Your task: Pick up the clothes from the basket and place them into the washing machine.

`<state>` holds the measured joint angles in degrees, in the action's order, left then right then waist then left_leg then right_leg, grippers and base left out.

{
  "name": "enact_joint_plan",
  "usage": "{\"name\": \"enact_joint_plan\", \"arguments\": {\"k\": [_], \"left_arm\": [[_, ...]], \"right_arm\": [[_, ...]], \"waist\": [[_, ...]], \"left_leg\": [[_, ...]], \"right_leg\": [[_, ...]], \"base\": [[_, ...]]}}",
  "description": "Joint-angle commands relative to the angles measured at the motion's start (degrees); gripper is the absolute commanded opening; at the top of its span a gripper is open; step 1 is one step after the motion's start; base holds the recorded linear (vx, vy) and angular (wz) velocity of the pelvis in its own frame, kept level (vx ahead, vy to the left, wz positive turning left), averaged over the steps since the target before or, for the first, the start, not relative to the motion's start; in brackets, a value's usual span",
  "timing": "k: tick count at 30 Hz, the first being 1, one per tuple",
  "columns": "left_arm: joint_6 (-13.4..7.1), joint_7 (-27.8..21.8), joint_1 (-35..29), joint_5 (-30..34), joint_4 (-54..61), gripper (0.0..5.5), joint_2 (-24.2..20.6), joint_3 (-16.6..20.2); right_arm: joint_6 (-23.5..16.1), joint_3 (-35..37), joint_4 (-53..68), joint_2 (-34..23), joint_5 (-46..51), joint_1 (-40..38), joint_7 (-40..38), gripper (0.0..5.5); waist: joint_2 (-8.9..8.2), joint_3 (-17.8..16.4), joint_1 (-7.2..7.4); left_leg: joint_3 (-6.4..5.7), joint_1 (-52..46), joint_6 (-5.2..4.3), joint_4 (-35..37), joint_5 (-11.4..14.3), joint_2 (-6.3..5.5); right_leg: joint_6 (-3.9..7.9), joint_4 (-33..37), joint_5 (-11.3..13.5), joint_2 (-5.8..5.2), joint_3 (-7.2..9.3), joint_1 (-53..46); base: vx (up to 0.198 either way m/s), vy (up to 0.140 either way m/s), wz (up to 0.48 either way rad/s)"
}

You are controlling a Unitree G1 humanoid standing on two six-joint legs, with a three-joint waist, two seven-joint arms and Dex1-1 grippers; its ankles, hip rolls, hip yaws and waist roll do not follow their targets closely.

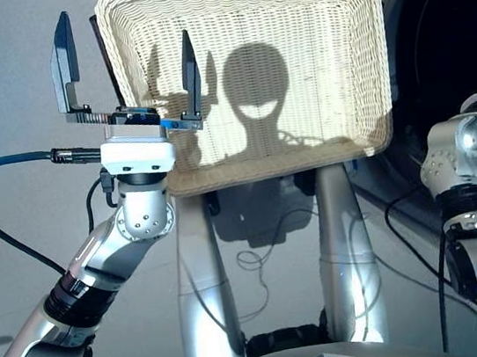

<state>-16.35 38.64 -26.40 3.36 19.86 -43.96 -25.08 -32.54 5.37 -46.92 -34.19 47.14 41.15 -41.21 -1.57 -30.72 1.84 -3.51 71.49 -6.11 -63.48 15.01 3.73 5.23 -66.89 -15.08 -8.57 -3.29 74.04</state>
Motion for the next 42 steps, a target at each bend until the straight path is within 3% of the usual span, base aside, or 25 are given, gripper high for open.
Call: {"name": "enact_joint_plan", "arguments": {"k": [1, 7, 8, 9, 17, 25, 28, 39, 42], "left_arm": [[-4.14, -0.55, -1.85, -0.02, 5.36, 5.50, -0.35, -1.37], [-4.05, -2.18, -2.46, -0.92, 5.59, 5.50, -0.88, -2.28], [-3.99, -2.45, -2.43, -1.08, 5.64, 5.50, -0.93, -2.41], [-3.90, -2.60, -2.39, -1.17, 5.66, 5.50, -1.01, -2.30], [-3.54, -3.00, -1.91, -1.04, 5.68, 5.50, 0.03, -1.20], [-3.60, -4.17, -1.14, -1.10, 4.54, 5.50, 1.75, 0.20], [-3.57, -5.15, -0.92, -1.91, 3.82, 5.50, 1.64, 0.84], [-3.81, -8.51, -0.24, 0.19, 2.28, 5.50, 1.28, -0.68], [-4.00, -9.16, -0.07, 0.59, 1.88, 5.50, 1.57, -0.92]], "right_arm": [[1.26, 1.71, -6.48, -9.94, 1.29, 3.68, 2.03, 0.00], [5.50, -3.27, -14.55, -14.75, 2.21, 9.24, 5.18, 0.00], [5.96, -3.94, -15.33, -15.01, 2.56, 9.89, 5.69, 1.40], [6.12, -4.44, -15.62, -14.92, 2.98, 10.36, 6.19, 5.50], [4.91, -5.74, -11.62, -12.15, 2.78, 9.24, 7.86, 5.50], [0.69, -8.07, 14.04, -1.86, -3.68, -2.75, 10.75, 5.50], [1.80, -11.60, 22.83, 1.70, -6.09, -7.93, 14.22, 5.50], [9.33, -29.27, 33.66, 0.72, -16.56, -14.79, 29.85, 5.50], [10.46, -33.16, 35.91, 0.43, -13.90, -15.97, 35.55, 5.50]], "waist": [[0.60, 0.93, -0.24], [0.95, 0.93, -0.78], [1.05, 0.93, -0.83], [1.11, 0.93, -0.86], [0.90, 0.93, -0.55], [0.18, 0.93, 0.56], [-0.09, 0.93, 0.90], [-0.53, 0.93, 1.07], [-0.57, 0.93, 1.04]], "left_leg": [[2.78, -2.27, 1.93, 4.02, -1.99, -0.57], [2.84, -2.02, 1.81, 3.95, -2.10, -0.49], [2.90, -2.03, 1.78, 3.98, -2.13, -0.46], [2.95, -1.98, 1.78, 3.96, -2.13, -0.44], [2.96, -2.33, 1.85, 4.84, -2.42, -0.26], [3.32, -2.60, 2.20, 5.76, -2.96, -0.24], [3.53, -2.79, 2.31, 6.21, -3.20, -0.15], [3.35, -5.25, 2.30, 8.14, -4.03, 0.14], [3.44, -7.56, 2.18, 9.71, -4.27, 0.37]], "right_leg": [[1.24, 5.58, 4.15, -0.44, 0.53, -1.67], [1.22, 5.68, 4.32, -0.72, 0.81, -1.66], [1.20, 5.67, 4.34, -0.72, 0.82, -1.62], [1.18, 5.68, 4.38, -0.74, 0.84, -1.61], [1.05, 6.66, 4.68, -0.49, 0.94, -1.91], [0.94, 7.22, 4.96, 0.02, 0.55, -1.72], [0.93, 7.69, 5.33, 0.33, 0.27, -1.82], [1.10, 9.20, 5.90, 0.38, 0.27, -4.18], [1.25, 10.21, 5.77, 0.35, 0.50, -6.28]], "base": [[0.000, 0.000, 0.000], [0.000, 0.000, 0.000], [0.000, 0.000, 0.000], [0.000, 0.000, 0.000], [0.000, 0.000, 0.000], [0.000, 0.000, 0.000], [0.000, 0.000, 0.000], [0.000, 0.000, 0.000], [0.000, 0.000, 0.000]]}}
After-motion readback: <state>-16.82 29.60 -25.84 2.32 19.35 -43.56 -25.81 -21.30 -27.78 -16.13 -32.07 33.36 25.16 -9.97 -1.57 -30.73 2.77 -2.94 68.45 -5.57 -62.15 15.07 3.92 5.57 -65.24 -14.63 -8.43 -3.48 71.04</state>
